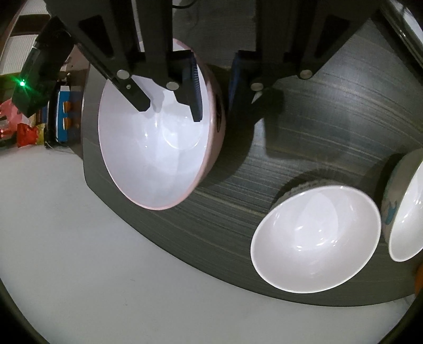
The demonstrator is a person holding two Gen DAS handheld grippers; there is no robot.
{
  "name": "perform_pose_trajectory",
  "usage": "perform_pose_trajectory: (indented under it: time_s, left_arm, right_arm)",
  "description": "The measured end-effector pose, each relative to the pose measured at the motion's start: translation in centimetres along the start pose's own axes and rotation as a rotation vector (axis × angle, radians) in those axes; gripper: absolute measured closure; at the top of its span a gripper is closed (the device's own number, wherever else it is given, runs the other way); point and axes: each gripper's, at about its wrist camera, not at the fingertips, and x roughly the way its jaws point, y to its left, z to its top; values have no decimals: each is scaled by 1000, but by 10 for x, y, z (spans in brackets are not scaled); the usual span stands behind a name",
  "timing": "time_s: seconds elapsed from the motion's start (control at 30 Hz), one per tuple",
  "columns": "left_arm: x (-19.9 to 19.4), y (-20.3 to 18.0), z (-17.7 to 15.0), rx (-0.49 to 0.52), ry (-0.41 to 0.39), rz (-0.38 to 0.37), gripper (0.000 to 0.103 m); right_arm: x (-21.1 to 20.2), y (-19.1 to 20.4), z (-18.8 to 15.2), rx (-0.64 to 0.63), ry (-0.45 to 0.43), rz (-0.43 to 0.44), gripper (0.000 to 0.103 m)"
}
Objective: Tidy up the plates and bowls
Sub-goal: 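Close both grippers on the pink bowl rim, then lift and carry the pink bowl with both grippers toward the plate stack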
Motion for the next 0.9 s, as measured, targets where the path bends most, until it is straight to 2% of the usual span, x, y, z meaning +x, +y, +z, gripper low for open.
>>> perform_pose_trajectory:
  time_s: [0.4, 0.63, 0.9]
  left_arm:
    - [-57, 16, -46, 34, -27, -2, 86]
    - [-97, 29, -80, 49, -57, 27, 86]
    - [-134, 63, -121, 39, -56, 43, 86]
  right_arm:
    - [-34, 21, -26, -24, -30, -2, 82]
    - [-58, 37, -58, -47, -22, 17, 82]
    - [-82, 60, -102, -80, -19, 33, 82]
